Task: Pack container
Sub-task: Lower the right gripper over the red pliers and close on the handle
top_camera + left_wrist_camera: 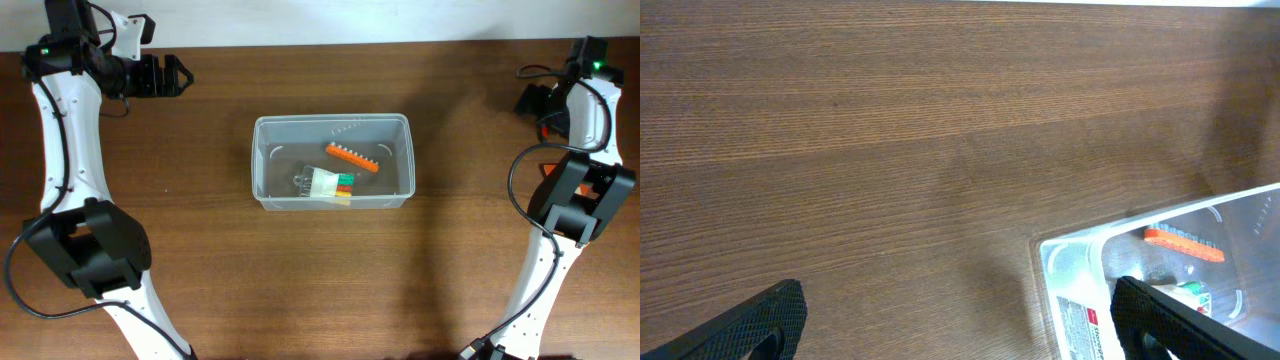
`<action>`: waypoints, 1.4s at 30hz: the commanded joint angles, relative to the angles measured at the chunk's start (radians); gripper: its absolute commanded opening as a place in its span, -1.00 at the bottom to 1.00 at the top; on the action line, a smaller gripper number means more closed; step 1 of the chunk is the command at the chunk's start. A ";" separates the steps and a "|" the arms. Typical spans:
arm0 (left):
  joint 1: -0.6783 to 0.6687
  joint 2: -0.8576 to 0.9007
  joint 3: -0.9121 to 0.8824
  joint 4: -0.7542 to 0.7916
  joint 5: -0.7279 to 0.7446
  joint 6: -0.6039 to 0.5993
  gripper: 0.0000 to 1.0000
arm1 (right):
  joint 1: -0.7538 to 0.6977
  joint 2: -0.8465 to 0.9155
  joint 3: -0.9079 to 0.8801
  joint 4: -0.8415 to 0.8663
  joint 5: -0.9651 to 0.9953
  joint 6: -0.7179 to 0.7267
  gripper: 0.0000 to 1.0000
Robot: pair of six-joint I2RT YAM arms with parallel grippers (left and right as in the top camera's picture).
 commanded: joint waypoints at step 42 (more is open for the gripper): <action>0.003 -0.001 0.016 0.002 0.000 -0.009 0.98 | -0.005 0.026 -0.005 -0.052 0.048 -0.008 0.97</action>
